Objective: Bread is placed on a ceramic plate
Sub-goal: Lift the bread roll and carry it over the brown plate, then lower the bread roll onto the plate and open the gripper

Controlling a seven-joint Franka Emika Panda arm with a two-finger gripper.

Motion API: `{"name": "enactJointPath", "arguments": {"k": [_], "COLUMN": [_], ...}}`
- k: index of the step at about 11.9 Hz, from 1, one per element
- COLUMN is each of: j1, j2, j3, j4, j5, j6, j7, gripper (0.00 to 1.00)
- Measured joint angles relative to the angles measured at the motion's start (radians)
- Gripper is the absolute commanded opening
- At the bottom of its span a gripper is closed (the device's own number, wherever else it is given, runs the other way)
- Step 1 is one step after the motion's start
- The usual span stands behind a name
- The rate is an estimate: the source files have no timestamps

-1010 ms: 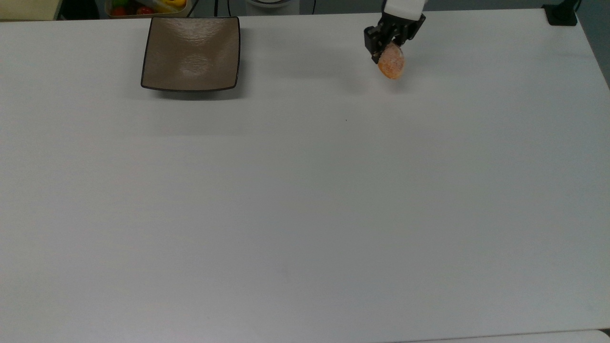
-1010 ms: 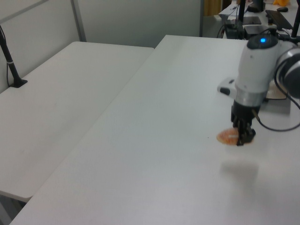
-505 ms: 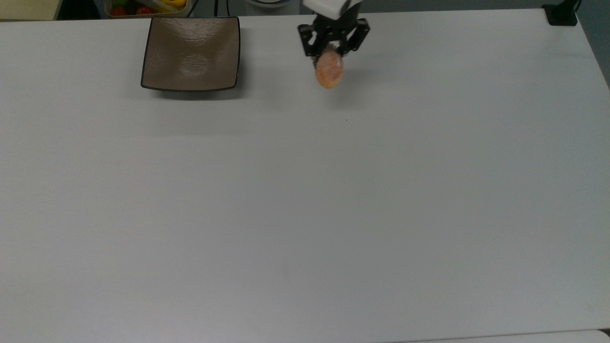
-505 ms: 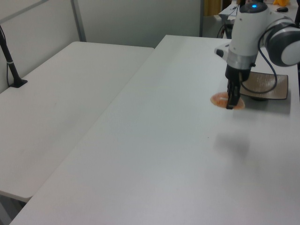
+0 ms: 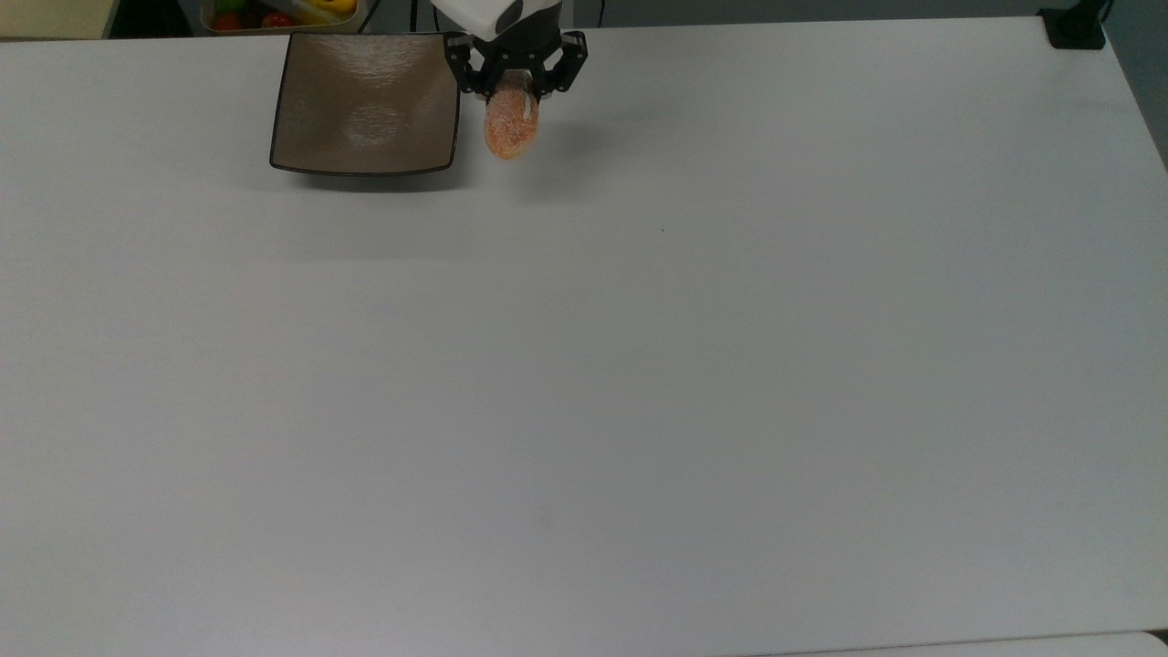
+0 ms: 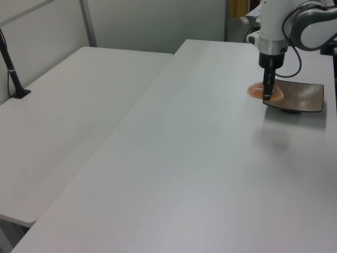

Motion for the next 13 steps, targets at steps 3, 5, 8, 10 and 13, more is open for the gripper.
{"name": "enactJointPath", "arguments": {"k": [3,5,8,10,13], "j1": [-0.012,-0.020,-0.023,-0.022,-0.020], "j2": [0.001,0.010,0.015,0.024,0.051], "j3": [-0.038,-0.160,-0.300,-0.316,-0.316], "j4": [0.002,0.000,-0.008,-0.031,-0.044], "j5": [-0.023,-0.053,-0.055,-0.055,-0.055], "j6": [-0.023,-0.023,-0.023,-0.023,-0.023], "j7": [-0.010,-0.109,-0.261,-0.325,-0.344], "gripper": [0.45,0.45,0.45,0.54,0.64]}}
